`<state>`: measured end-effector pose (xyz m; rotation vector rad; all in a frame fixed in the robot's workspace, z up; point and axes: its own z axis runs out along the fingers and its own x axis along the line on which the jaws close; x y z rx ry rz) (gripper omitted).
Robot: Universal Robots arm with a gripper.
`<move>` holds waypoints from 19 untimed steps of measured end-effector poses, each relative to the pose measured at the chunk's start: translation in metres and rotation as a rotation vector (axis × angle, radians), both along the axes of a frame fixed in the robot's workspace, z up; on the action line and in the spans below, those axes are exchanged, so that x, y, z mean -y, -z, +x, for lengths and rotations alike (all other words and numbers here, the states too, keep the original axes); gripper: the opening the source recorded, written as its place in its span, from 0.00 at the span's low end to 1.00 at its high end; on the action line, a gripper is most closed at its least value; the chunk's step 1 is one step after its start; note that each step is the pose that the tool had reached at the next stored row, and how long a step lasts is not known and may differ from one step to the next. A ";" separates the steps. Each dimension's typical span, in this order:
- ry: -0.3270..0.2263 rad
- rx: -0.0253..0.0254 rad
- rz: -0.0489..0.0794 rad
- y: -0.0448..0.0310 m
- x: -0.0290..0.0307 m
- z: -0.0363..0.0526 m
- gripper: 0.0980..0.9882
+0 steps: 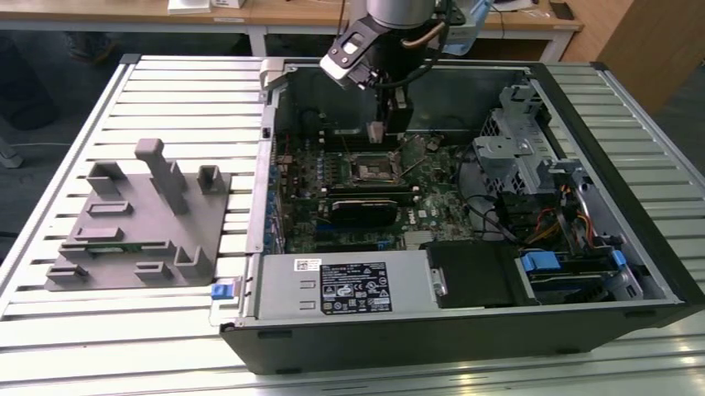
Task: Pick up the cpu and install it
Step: 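Place the cpu into insertion slot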
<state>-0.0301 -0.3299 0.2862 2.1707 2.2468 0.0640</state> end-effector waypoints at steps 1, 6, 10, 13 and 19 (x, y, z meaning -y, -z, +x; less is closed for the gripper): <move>0.000 -0.0001 0.000 0.0018 -0.0001 0.0000 0.48; 0.001 -0.0001 0.000 0.0088 -0.0005 0.0000 0.48; 0.003 -0.0002 0.000 0.0132 -0.0006 -0.0002 0.48; 0.003 -0.0001 0.000 0.0178 -0.0006 -0.0002 0.48; 0.004 -0.0001 0.000 0.0259 -0.0007 -0.0002 0.48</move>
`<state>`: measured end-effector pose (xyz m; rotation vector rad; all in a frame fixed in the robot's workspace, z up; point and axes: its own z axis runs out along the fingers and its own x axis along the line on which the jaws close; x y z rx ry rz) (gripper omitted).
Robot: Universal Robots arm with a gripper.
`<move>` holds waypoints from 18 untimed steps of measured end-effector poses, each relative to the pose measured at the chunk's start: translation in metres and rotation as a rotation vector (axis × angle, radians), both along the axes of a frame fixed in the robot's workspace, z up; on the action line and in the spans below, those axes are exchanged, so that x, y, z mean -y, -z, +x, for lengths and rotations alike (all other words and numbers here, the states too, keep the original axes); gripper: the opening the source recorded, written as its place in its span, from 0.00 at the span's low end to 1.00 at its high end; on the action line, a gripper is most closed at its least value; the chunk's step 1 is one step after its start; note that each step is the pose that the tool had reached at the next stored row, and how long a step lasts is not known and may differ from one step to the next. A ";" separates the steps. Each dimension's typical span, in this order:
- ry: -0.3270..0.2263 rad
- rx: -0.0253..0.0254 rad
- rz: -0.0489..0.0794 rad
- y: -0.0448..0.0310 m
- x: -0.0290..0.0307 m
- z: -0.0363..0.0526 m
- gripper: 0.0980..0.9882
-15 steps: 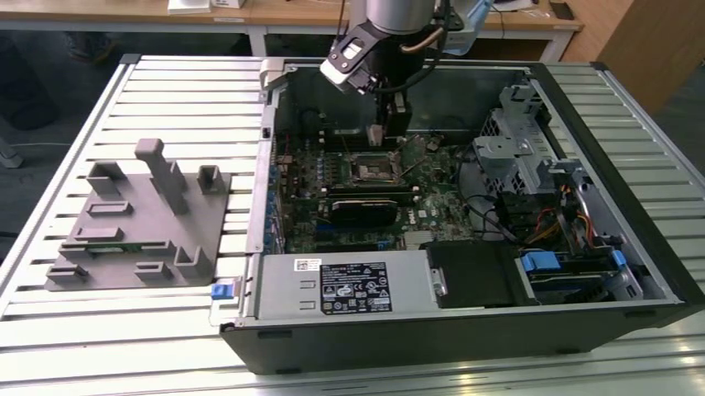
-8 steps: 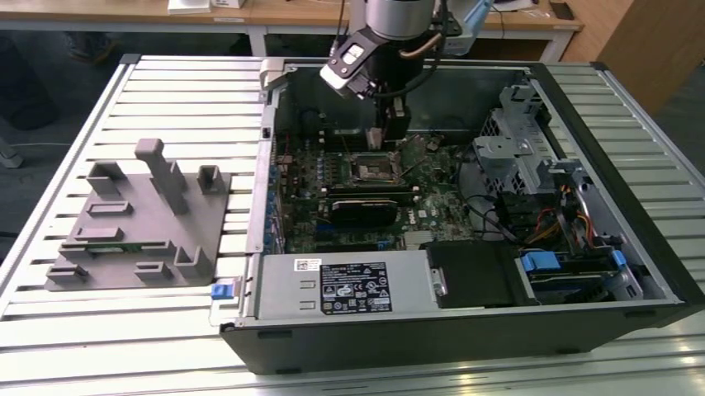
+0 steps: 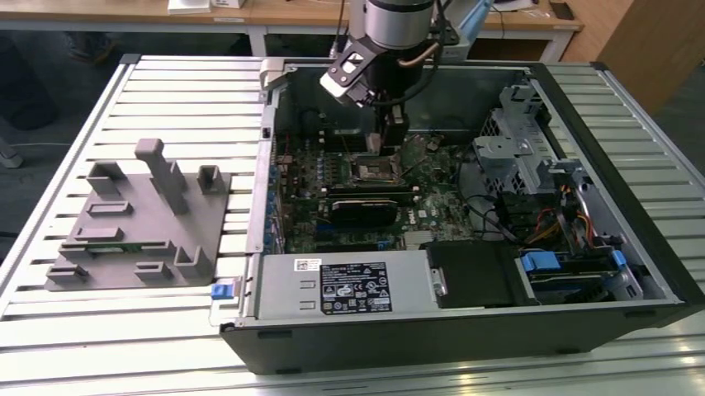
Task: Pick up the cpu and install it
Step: 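Place the cpu into insertion slot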
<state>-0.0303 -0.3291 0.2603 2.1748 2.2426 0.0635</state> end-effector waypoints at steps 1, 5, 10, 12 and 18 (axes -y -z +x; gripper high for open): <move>-0.002 0.0000 0.000 0.0013 0.0000 0.0000 0.48; -0.026 0.0000 0.000 0.0058 0.0000 0.0000 0.48; -0.027 0.0000 0.000 0.0081 0.0000 -0.0004 0.48; -0.027 0.0000 0.000 0.0096 -0.0001 -0.0017 0.48; -0.027 0.0000 0.000 0.0176 -0.0009 -0.0044 0.48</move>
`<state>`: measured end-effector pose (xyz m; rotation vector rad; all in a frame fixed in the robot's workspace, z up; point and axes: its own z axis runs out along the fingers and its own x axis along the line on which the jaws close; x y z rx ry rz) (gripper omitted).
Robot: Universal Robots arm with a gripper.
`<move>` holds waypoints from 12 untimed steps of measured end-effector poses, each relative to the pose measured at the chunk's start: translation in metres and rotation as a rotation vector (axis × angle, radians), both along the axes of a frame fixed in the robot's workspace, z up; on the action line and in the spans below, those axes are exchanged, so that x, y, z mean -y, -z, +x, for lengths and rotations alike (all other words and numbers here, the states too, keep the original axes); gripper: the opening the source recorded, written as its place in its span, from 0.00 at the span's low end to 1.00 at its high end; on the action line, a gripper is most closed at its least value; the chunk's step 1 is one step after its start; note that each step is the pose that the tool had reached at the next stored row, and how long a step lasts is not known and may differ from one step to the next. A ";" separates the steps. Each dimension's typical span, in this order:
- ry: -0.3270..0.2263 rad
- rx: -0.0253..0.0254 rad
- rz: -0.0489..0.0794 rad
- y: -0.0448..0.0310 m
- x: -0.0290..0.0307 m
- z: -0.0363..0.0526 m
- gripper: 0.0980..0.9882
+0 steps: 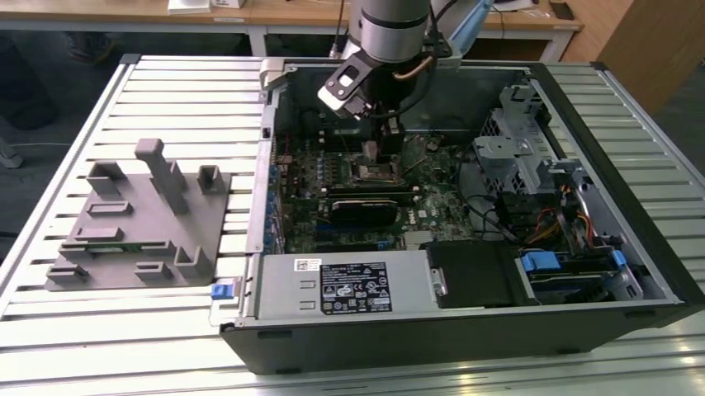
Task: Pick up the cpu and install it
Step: 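Place the cpu into insertion slot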
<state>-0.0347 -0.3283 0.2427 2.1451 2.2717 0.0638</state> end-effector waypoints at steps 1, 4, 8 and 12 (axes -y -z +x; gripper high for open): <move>0.000 -0.0001 0.000 0.0016 -0.0003 -0.0004 0.48; 0.000 0.0000 0.000 0.0066 -0.0015 -0.0013 0.48; 0.000 0.0000 0.000 0.0120 -0.0036 -0.0016 0.48; 0.005 0.0000 0.000 0.0171 -0.0057 -0.0016 0.48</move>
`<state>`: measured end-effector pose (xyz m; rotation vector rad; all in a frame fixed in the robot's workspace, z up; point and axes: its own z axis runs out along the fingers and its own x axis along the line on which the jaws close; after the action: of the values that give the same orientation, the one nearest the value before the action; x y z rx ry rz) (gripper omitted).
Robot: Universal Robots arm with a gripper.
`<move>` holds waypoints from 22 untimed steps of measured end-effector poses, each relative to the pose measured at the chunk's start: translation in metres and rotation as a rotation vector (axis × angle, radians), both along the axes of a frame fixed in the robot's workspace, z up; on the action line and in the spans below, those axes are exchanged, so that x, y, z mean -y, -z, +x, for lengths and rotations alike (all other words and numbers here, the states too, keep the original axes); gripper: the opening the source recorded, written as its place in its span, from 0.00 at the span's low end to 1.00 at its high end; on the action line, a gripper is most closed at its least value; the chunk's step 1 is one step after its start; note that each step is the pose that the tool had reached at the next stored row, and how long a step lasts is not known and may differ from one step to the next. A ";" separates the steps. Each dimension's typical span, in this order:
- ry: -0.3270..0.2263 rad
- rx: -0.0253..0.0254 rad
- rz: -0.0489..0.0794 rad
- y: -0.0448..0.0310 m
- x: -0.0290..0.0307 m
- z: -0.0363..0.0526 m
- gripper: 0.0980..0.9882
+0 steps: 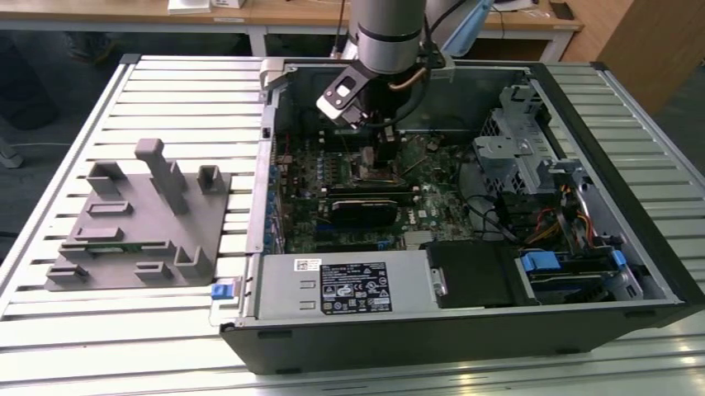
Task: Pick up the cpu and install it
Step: 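Place the cpu into insertion slot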
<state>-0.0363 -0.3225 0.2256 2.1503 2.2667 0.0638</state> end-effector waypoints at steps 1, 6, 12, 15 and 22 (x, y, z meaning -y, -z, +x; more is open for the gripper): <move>0.001 0.0000 0.000 0.0014 -0.0002 -0.0001 0.48; 0.019 0.0000 0.000 0.0075 -0.0003 -0.0008 0.48; 0.026 0.0000 0.000 0.0138 -0.0003 -0.0031 0.48; 0.027 0.0000 0.000 0.0164 -0.0004 -0.0032 0.48; 0.042 0.0000 0.000 0.0211 -0.0009 -0.0037 0.48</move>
<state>-0.0400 -0.3216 0.2046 2.1973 2.2200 0.0631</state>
